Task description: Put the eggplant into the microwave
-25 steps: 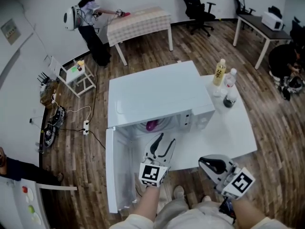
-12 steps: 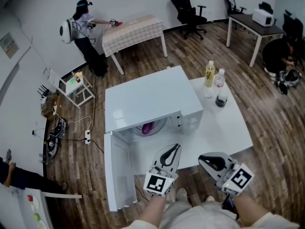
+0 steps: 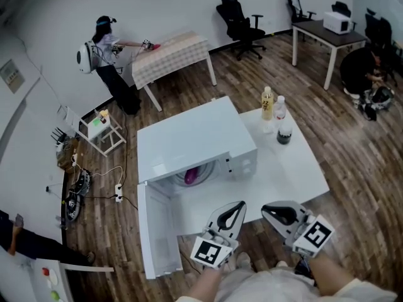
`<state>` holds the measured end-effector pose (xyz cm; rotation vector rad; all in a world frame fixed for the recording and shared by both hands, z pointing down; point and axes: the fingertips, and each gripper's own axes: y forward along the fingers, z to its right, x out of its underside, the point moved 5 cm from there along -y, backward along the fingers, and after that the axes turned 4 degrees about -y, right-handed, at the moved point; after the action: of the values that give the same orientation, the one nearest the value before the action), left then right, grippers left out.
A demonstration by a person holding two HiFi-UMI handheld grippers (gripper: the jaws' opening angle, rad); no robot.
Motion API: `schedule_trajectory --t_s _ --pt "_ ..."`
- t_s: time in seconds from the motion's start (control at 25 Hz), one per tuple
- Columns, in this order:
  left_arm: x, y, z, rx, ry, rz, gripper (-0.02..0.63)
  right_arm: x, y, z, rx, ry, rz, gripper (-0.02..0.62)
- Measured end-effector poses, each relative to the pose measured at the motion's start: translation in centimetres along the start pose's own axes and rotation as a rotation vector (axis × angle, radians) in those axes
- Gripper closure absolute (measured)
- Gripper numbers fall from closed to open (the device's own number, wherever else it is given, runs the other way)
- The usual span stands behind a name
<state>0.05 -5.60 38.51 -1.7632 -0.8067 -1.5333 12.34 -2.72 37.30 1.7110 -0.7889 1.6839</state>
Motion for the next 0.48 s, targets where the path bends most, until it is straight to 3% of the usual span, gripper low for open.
schedule_trajectory --t_s 0.48 --pt "-1.3 -0.7 4.8 0.095 -0.013 -0.003 0.604 -0.4 -2.1 -1.0 -0.005 -0.012 -0.026 0.561"
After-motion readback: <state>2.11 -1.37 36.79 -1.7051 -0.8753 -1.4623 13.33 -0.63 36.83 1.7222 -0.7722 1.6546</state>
